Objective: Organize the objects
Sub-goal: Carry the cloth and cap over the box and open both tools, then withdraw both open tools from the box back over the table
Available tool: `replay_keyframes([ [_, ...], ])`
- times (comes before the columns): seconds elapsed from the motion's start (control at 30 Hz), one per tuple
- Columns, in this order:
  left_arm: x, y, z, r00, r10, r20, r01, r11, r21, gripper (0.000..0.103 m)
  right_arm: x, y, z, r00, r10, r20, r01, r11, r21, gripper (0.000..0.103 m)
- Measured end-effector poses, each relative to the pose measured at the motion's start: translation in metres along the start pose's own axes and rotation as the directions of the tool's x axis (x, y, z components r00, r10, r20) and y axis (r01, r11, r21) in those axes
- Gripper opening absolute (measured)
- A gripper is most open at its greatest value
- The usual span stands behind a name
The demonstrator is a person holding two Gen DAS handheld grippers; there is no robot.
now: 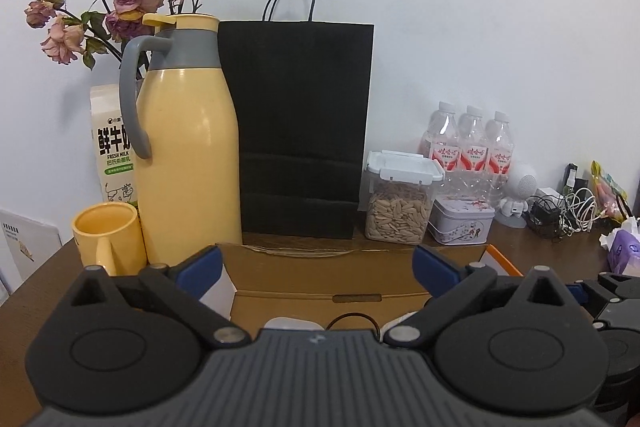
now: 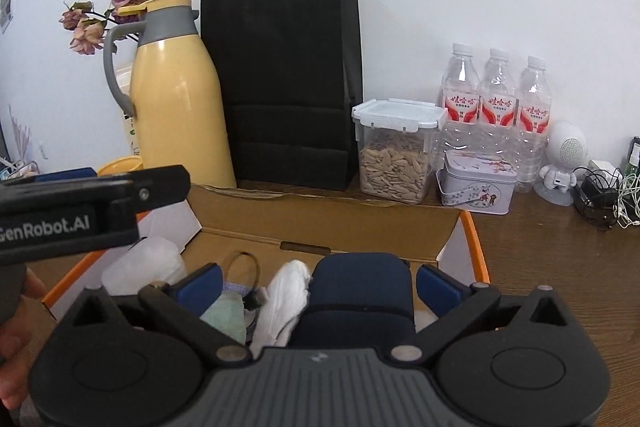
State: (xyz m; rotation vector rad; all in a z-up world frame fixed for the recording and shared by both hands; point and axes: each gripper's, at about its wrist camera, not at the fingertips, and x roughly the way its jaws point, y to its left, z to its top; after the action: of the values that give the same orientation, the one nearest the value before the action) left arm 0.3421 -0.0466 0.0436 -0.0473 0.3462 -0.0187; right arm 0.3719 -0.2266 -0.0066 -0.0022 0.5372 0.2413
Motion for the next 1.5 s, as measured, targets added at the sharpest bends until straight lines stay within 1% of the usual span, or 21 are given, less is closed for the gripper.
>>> replay_keyframes([
  [0.37,-0.018,-0.002,0.001,0.999,-0.014,0.033,0.013,1.0,0.026,0.103,-0.015,0.004,0.002,1.0,-0.007,0.027,0.007,1.0,-0.017,0.103],
  [0.67,-0.059,0.007,0.0,0.996,-0.009,0.094,0.007,1.0,0.028,0.103,-0.048,0.013,0.001,0.996,-0.033,0.086,0.037,0.998,-0.047,0.103],
  [0.8,-0.078,0.01,-0.004,0.995,-0.011,0.098,0.008,0.999,0.033,0.103,-0.063,0.02,-0.004,0.994,-0.037,0.099,0.043,0.997,-0.06,0.103],
  [0.93,-0.097,0.017,-0.013,0.995,0.003,0.095,-0.006,1.0,0.029,0.103,-0.08,0.025,-0.012,0.993,-0.043,0.108,0.051,0.996,-0.073,0.103],
  [1.13,-0.12,0.032,-0.034,0.998,0.029,0.05,-0.03,0.999,0.022,0.103,-0.102,0.032,-0.035,0.995,-0.046,0.093,0.054,0.995,-0.079,0.103],
  [1.23,-0.13,0.04,-0.049,0.999,0.043,0.017,-0.043,0.999,0.028,0.103,-0.109,0.034,-0.05,0.996,-0.048,0.074,0.054,0.995,-0.078,0.103],
  [1.5,-0.141,0.057,-0.084,0.993,0.079,-0.086,-0.076,0.996,0.042,0.103,-0.118,0.039,-0.099,0.999,-0.045,-0.019,0.043,0.996,-0.073,0.103],
])
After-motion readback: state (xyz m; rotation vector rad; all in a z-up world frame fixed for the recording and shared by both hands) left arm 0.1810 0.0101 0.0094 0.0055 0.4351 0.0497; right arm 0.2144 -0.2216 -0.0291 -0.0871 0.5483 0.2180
